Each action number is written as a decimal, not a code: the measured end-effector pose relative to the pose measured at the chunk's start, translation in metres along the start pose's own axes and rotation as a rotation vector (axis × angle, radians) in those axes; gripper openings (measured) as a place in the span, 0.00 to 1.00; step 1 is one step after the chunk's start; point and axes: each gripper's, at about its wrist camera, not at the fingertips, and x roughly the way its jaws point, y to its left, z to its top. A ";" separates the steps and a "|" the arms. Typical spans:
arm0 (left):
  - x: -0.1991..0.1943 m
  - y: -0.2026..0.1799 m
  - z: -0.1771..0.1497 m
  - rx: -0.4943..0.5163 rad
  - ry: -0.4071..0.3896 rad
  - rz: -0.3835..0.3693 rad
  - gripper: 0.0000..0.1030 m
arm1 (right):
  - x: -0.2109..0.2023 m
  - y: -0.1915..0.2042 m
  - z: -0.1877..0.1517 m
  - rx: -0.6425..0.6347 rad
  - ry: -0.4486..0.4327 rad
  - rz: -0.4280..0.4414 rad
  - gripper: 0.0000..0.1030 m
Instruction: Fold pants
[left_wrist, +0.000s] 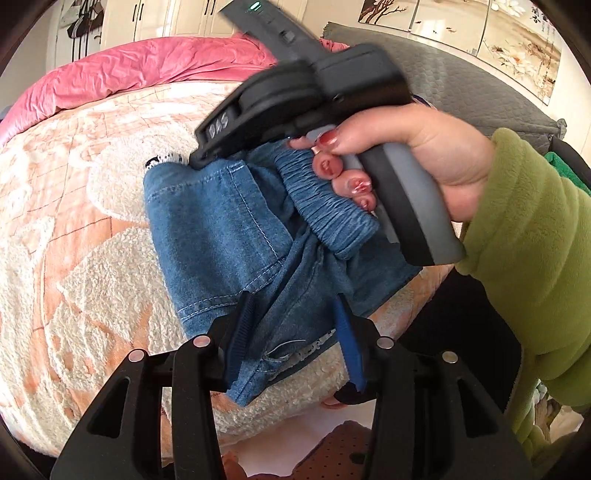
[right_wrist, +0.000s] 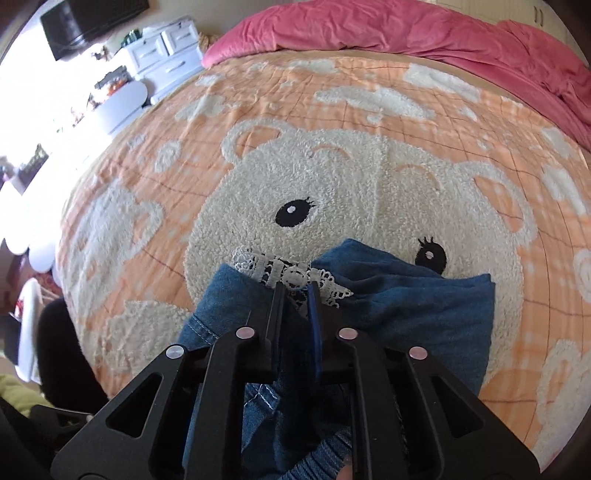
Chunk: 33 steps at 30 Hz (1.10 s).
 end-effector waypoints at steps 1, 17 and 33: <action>0.000 0.000 0.000 0.001 0.000 -0.001 0.44 | -0.004 0.000 0.000 0.007 -0.009 0.001 0.14; -0.035 0.029 0.008 -0.077 -0.078 -0.057 0.66 | -0.118 -0.014 -0.084 0.109 -0.224 0.042 0.44; 0.006 0.084 0.061 -0.220 0.025 0.075 0.67 | -0.101 0.106 -0.136 -0.389 -0.157 0.061 0.47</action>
